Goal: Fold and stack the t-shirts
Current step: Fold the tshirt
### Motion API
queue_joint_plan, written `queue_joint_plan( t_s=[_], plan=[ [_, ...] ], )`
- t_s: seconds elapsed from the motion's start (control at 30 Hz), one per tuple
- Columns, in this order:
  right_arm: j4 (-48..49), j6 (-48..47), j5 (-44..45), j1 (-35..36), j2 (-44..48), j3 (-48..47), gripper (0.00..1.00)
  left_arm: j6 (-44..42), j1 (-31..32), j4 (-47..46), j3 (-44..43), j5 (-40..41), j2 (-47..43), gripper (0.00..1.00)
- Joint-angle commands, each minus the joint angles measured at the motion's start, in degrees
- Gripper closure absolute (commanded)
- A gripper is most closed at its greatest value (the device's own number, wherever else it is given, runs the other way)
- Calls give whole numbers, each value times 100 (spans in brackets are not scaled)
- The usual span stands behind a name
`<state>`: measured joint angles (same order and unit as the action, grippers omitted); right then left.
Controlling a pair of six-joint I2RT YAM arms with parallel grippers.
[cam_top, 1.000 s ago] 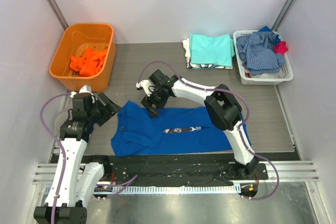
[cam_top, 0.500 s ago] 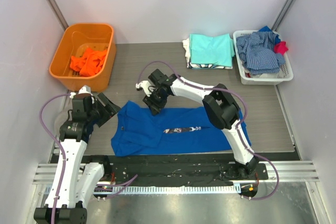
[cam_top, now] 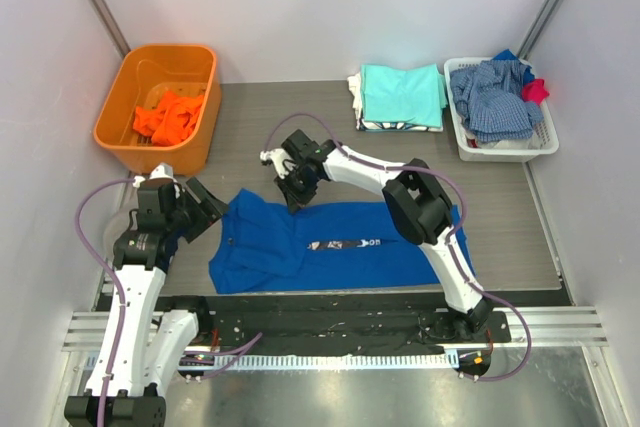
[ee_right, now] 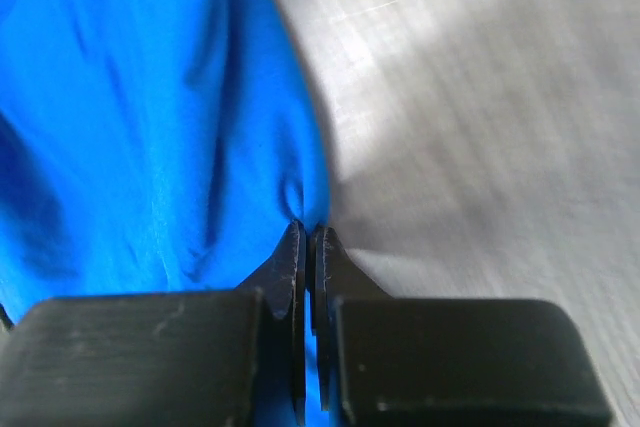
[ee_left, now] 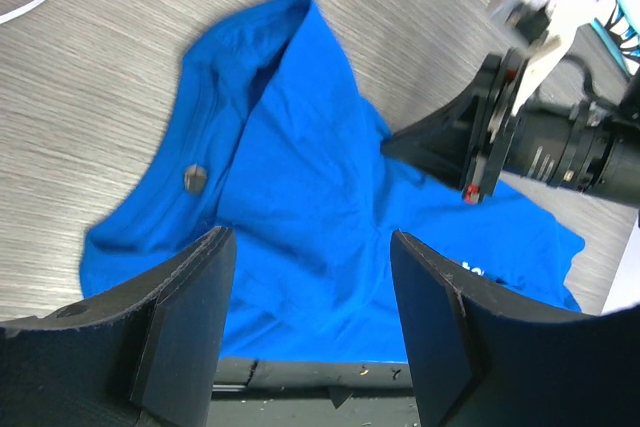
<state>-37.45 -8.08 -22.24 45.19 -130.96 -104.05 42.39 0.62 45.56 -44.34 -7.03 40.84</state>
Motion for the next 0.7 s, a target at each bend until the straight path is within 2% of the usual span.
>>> queue_joint_plan(
  t_s=[0.0, 0.13, 0.27, 0.43, 0.67],
  plan=[
    [800, 1060, 1079, -212, -105, -238, 99, -143, -36, 41, -128, 87, -76, 32],
    [1011, 1597, 1783, -379, -132, -300, 99, -152, -36, 32, -128, 96, -41, 32],
    [1187, 1940, 2013, -572, -106, -283, 99, -47, -36, -117, -6, 9, 29, 32],
    [1302, 2012, 1987, -652, -35, -134, 99, 550, -36, -1013, 635, -325, 222, 37],
    [1372, 1977, 1829, -678, 17, -1, 99, 1025, -36, -2322, 1217, 8, 898, 43]
  ],
)
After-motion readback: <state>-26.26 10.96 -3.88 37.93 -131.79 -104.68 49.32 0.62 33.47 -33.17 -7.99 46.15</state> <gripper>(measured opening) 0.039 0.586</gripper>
